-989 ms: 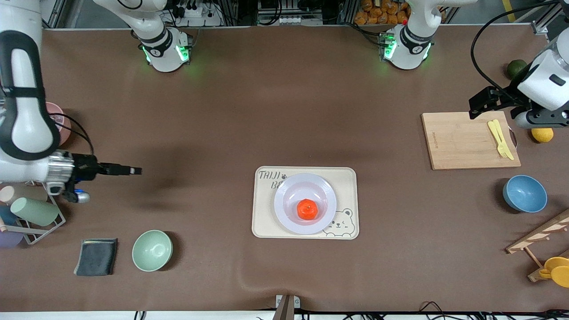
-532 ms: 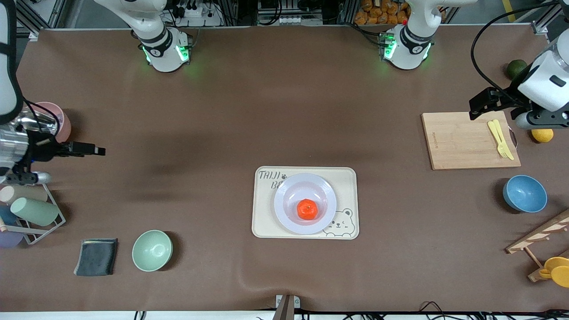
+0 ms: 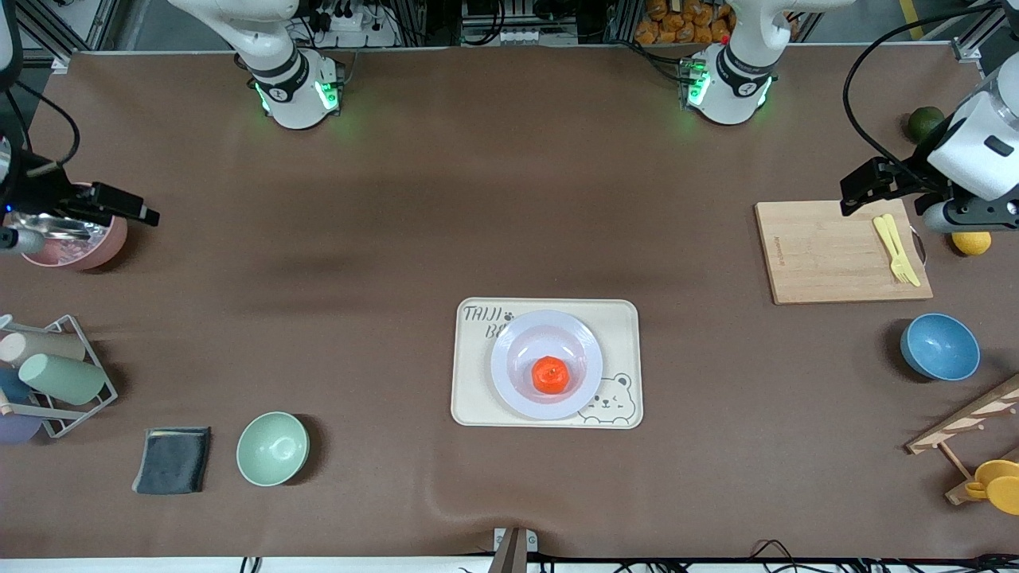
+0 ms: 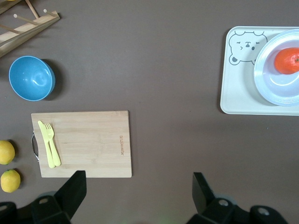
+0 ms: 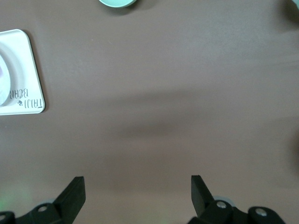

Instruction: Place orange and plate with both arms

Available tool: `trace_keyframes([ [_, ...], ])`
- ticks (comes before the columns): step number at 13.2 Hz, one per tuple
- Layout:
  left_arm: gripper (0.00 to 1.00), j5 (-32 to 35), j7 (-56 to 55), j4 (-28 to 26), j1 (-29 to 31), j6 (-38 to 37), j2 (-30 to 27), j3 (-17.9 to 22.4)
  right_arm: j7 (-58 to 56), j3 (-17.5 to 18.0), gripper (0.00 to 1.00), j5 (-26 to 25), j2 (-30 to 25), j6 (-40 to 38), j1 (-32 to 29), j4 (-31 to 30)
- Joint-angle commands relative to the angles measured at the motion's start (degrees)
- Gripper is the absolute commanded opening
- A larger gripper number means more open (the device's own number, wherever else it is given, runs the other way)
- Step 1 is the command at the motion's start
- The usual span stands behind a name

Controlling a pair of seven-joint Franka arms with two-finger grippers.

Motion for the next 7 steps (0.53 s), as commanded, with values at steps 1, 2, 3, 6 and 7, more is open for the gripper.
trace_keyframes([
  [1, 1.0, -1.3, 1.3, 0.7, 0.5, 0.2, 0.2, -0.1, 1.8, 0.2, 1.0, -1.5, -3.3, 1.5, 0.5, -2.7],
  [2, 1.0, -1.3, 1.3, 0.7, 0.5, 0.2, 0.2, -0.1, 1.8, 0.2, 1.0, -1.5, -2.8, 1.4, 0.5, -1.4],
  [3, 1.0, -1.3, 1.3, 0.7, 0.5, 0.2, 0.2, -0.1, 1.8, 0.2, 1.0, -1.5, -2.2, 1.4, 0.9, 0.3],
  [6, 1.0, -1.3, 1.3, 0.7, 0.5, 0.2, 0.2, -0.1, 2.6, -0.2, 1.0, -5.7, 0.0, 1.4, 5.9, 4.0],
  [7, 1.0, -1.3, 1.3, 0.7, 0.5, 0.2, 0.2, -0.1, 4.3, -0.3, 1.0, -6.7, 0.4, 1.4, 7.0, 4.8],
])
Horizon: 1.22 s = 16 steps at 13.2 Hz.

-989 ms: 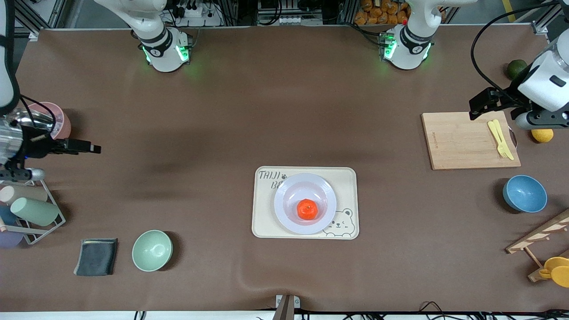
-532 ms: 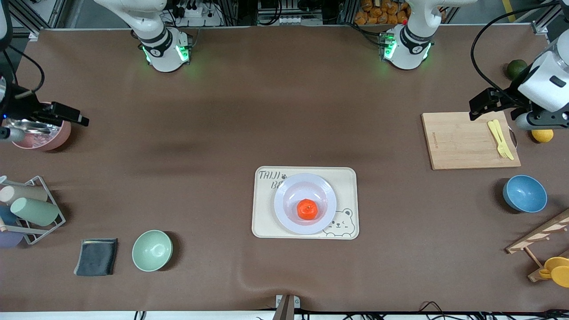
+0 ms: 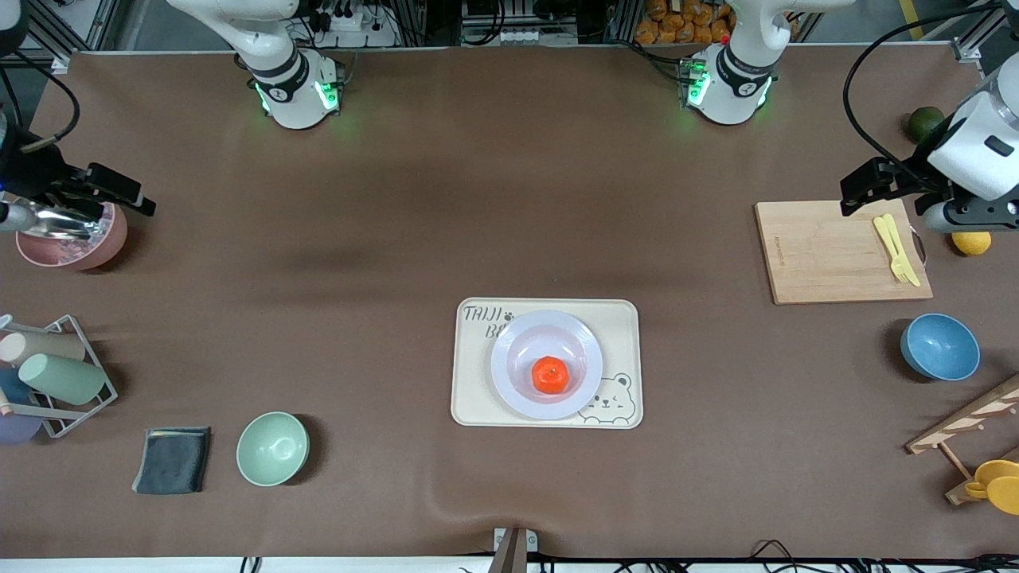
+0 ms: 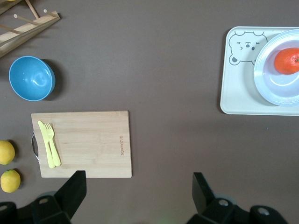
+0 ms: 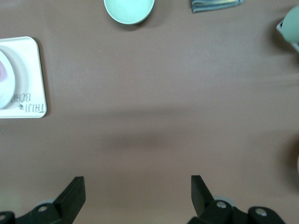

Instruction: Place orange and plate with both arms

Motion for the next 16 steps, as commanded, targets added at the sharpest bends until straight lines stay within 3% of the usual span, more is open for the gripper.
trace_keyframes([
  [1, 1.0, -1.3, 1.3, 0.7, 0.5, 0.2, 0.2, -0.1, 4.5, -0.5, 1.0, -3.2, 1.9, -0.8, 3.4, 4.3],
  [9, 1.0, -1.1, 1.3, 0.7, 0.3, 0.2, 0.1, -0.1, 4.3, -5.6, 1.0, -4.1, 6.4, -0.7, 6.8, 9.7],
  [16, 1.0, -1.2, 1.3, 0.7, 0.4, 0.2, 0.2, -0.1, 4.4, -5.8, 1.0, -4.2, 6.6, -1.2, 6.5, 9.7],
])
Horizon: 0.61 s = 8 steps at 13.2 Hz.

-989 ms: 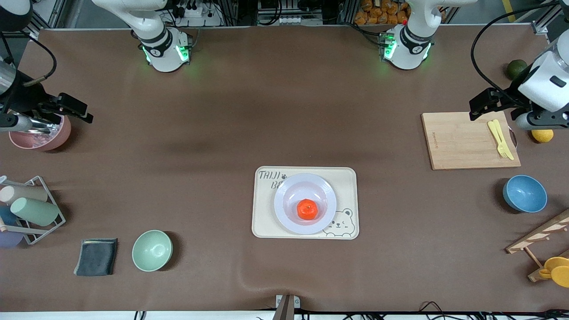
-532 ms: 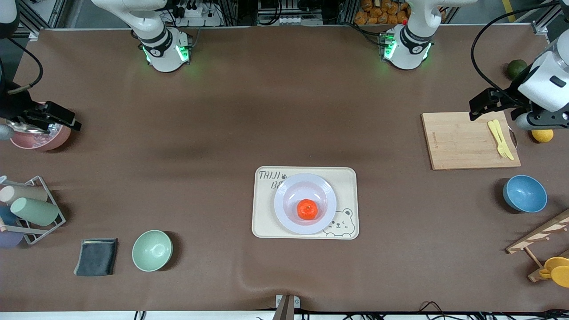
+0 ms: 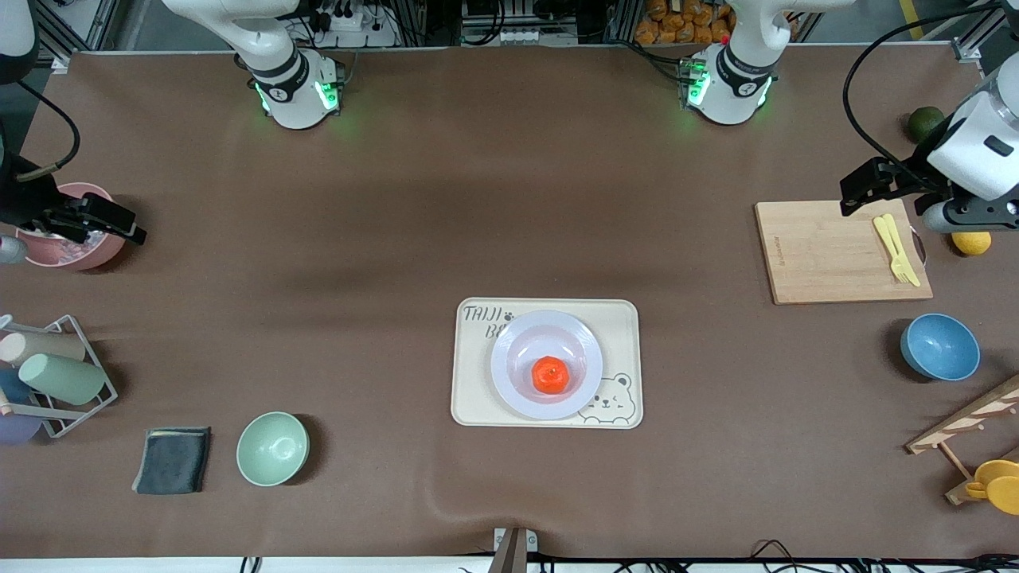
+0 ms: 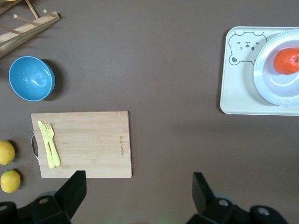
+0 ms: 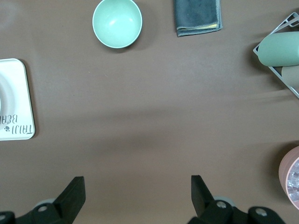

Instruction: Place orange and plate with both arms

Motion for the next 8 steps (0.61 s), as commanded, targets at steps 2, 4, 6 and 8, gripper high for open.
trace_keyframes([
  [2, 1.0, -1.2, 1.3, 0.7, 0.4, 0.1, 0.2, 0.0, 0.6, -0.7, 1.0, -1.2, 0.6, -1.1, 0.6, 1.6],
  [4, 1.0, -1.1, 1.3, 0.7, 0.4, 0.2, 0.2, 0.0, 0.5, -0.7, 1.0, -1.2, 0.6, -1.1, 0.5, 1.6],
  [6, 1.0, -1.1, 1.3, 0.6, 0.4, 0.6, 0.3, 0.0, 0.5, -0.7, 1.0, -1.2, 0.6, -1.1, 0.5, 1.6],
  [8, 1.0, -1.1, 1.3, 0.6, 0.5, 0.7, 0.3, 0.0, 0.4, -0.7, 1.0, -1.3, 0.6, -1.0, 0.6, 1.6],
])
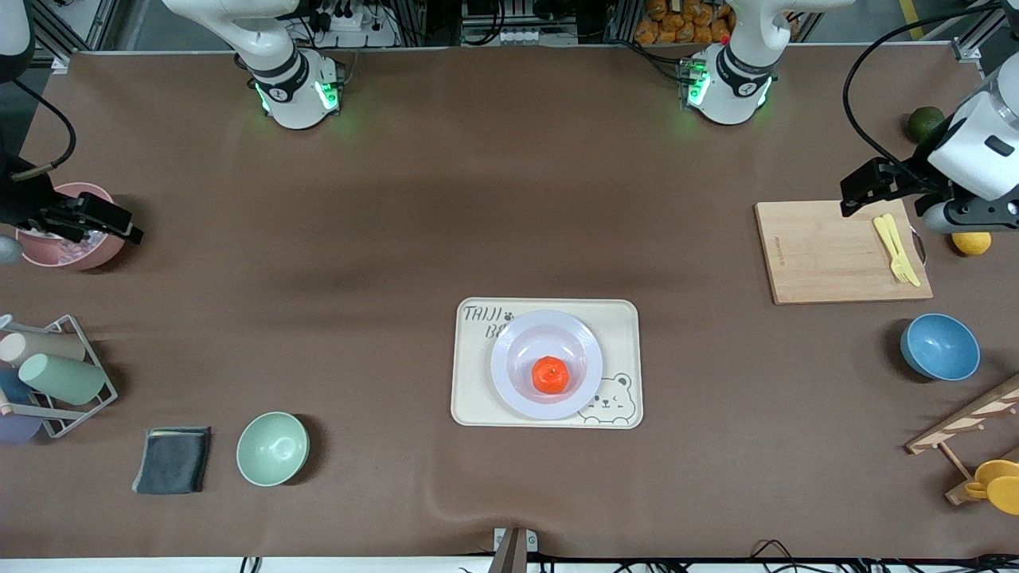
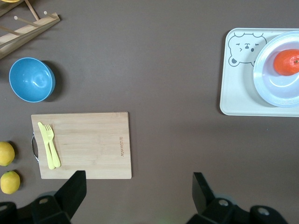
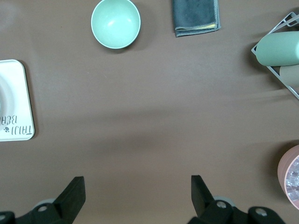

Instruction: Place orange and plate with both arms

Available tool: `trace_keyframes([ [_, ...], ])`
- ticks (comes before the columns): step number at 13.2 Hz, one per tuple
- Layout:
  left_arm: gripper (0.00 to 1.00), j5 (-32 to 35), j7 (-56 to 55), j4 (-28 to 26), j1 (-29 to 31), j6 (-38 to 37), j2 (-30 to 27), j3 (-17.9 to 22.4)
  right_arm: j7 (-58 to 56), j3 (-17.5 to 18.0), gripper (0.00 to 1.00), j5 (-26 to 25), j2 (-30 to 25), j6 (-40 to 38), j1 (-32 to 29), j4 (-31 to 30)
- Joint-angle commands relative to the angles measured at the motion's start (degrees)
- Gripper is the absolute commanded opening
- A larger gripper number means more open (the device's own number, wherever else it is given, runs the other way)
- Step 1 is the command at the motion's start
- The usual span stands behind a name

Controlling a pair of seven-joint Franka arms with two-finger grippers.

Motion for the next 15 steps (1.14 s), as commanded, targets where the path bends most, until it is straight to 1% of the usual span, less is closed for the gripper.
trace_keyframes([
  [1, 1.0, -1.1, 1.3, 0.6, 0.4, 0.4, 0.3, 0.0, 0.4, -0.5, 1.0, -1.5, 0.6, -0.9, 0.6, 1.5],
  [3, 1.0, -1.1, 1.3, 0.6, 0.5, 0.4, 0.3, 0.0, 0.6, -0.3, 1.0, -5.5, 0.6, -0.8, 1.2, 1.6],
  [15, 1.0, -1.1, 1.3, 0.5, 0.5, 0.5, 0.3, 0.0, 1.2, -0.1, 1.0, -5.5, 0.7, -0.9, 1.2, 1.3],
])
